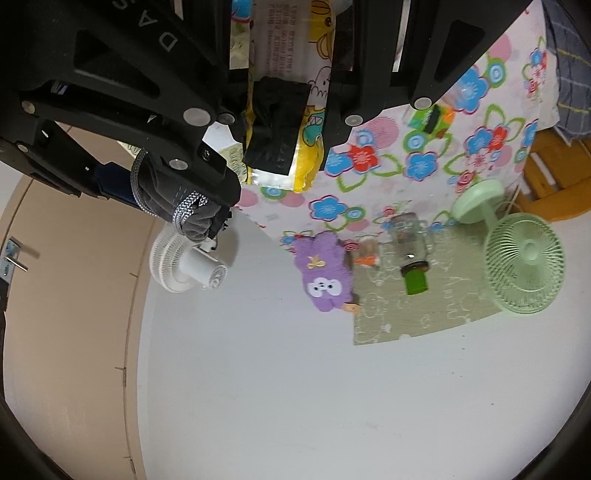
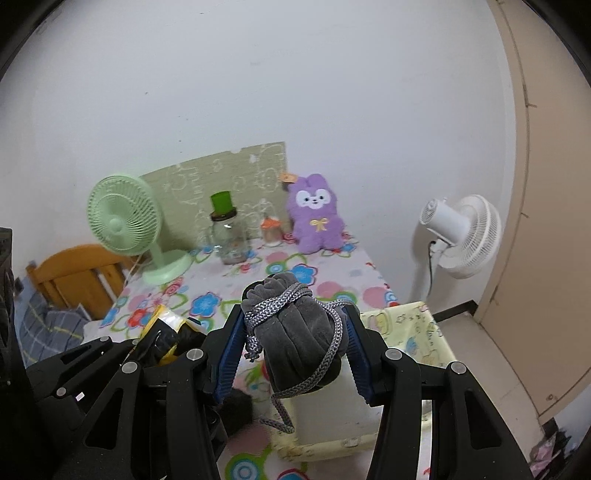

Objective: Organize soft objects
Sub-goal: 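Carry the pouch with the right tool while the left tool carries the snack bag toward the gift box, then open the right tool over the gift box while the left tool releases the snack bag inside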

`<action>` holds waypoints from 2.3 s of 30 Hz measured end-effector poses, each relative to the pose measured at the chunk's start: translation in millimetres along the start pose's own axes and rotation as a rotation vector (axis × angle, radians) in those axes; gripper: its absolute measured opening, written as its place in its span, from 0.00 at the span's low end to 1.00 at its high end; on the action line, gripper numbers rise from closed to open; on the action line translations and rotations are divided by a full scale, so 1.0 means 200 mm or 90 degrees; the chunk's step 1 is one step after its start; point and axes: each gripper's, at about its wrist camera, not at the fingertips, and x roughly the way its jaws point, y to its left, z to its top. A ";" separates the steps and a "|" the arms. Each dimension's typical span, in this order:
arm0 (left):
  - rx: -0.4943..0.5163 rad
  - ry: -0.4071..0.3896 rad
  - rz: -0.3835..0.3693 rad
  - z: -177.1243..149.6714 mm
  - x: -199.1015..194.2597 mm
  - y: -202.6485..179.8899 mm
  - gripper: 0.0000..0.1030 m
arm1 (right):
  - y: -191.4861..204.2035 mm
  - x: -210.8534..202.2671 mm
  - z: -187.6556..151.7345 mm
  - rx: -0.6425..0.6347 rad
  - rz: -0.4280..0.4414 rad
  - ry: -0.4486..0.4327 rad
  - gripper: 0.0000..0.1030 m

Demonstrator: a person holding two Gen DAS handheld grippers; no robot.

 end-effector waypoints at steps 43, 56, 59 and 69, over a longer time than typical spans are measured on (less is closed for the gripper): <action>-0.007 0.122 -0.003 -0.09 0.54 -0.30 0.74 | -0.47 0.45 -0.14 0.020 0.012 0.122 0.57; 0.003 0.097 0.006 -0.10 0.40 -0.30 0.97 | -0.42 0.30 -0.14 -0.006 -0.023 0.090 0.92; -0.001 0.089 0.009 -0.10 0.35 -0.30 0.98 | -0.39 0.25 -0.14 -0.018 -0.035 0.080 0.94; -0.008 0.055 0.032 -0.11 0.12 -0.25 0.99 | -0.27 0.05 -0.13 -0.033 -0.027 0.045 0.96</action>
